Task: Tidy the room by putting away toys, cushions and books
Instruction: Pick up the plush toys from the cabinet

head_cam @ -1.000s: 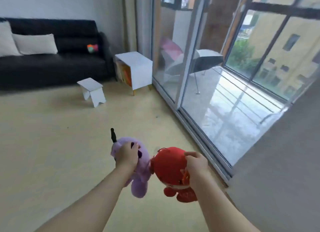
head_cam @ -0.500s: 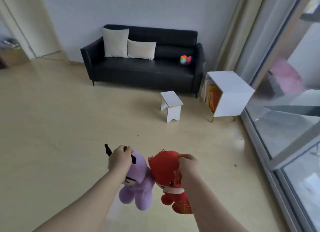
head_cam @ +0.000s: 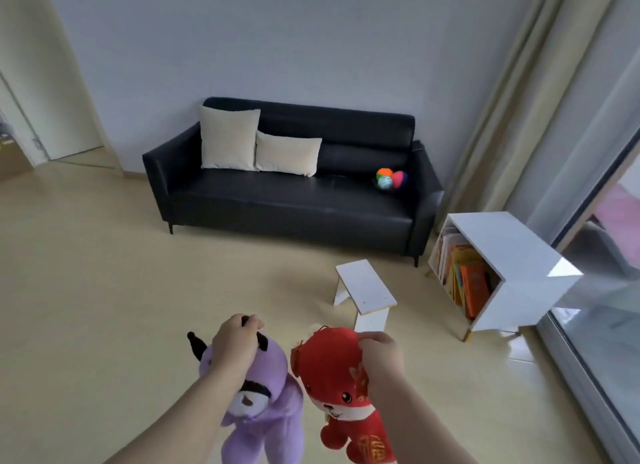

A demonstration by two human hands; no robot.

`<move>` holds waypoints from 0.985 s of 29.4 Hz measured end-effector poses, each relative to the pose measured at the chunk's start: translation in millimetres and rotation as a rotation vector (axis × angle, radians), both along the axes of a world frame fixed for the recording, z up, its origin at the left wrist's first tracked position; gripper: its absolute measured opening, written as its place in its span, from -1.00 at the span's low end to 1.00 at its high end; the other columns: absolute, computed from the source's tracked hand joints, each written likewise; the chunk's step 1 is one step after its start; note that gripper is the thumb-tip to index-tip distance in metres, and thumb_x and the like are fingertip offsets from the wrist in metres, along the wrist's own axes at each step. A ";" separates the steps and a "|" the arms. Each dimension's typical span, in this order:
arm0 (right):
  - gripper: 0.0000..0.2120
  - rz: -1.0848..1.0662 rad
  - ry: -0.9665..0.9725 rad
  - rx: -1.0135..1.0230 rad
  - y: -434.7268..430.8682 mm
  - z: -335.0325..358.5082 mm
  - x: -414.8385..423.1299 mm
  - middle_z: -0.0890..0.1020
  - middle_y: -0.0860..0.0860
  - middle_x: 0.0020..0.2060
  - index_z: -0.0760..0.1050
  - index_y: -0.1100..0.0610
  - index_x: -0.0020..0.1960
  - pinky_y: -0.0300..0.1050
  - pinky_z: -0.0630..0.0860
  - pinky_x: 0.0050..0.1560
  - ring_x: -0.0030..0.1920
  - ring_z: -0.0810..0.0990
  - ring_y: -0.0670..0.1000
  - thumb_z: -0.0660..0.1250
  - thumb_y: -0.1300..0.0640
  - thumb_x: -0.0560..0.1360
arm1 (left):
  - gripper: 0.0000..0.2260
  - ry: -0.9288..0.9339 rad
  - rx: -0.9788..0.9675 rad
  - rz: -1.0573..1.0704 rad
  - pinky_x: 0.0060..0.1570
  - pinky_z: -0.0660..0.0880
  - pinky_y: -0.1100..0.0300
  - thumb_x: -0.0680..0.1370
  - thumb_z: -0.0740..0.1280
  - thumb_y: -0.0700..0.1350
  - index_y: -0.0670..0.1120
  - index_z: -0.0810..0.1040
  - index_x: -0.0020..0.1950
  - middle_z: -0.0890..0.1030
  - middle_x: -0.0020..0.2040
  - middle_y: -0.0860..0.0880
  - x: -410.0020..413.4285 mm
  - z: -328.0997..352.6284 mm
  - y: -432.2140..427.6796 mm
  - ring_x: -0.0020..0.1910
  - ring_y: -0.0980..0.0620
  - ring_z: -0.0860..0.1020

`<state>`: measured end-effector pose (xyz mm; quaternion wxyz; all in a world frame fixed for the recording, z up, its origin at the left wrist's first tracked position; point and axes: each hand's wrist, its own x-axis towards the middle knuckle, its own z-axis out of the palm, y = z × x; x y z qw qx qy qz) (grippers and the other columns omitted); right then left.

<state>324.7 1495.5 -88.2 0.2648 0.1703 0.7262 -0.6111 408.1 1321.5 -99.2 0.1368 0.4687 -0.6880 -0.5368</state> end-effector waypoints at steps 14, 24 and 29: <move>-0.71 -0.120 -0.002 -0.055 -261.3 2.0 -386.8 0.39 0.10 -0.45 0.53 0.12 -0.04 -0.15 0.46 -0.44 -0.76 0.32 -0.05 0.06 0.33 0.53 | -0.74 -0.044 -0.043 -0.066 0.09 0.53 -0.05 0.58 0.16 -0.04 0.00 0.50 -0.28 0.58 -0.43 0.01 -410.5 3.1 -261.8 -0.10 -0.16 0.62; -0.73 -0.110 0.079 0.017 -429.5 9.4 -661.2 0.43 0.09 -0.35 0.57 0.09 -0.04 0.03 0.60 -0.20 -0.63 0.40 0.00 0.12 0.29 0.53 | -0.73 0.018 0.016 -0.077 0.07 0.53 0.01 0.62 0.15 -0.12 -0.08 0.48 -0.26 0.54 -0.32 -0.05 -674.5 18.7 -427.5 -0.22 -0.11 0.55; -0.76 -0.198 0.076 0.059 -496.3 -6.2 -760.9 0.52 0.16 -0.17 0.54 0.09 0.02 -0.10 0.56 -0.37 -0.49 0.48 0.03 0.12 0.28 0.57 | -0.76 -0.030 -0.028 -0.265 -0.09 0.53 0.14 0.62 0.16 -0.08 -0.12 0.54 -0.14 0.59 -0.24 -0.05 -799.6 13.9 -495.7 -0.20 -0.06 0.61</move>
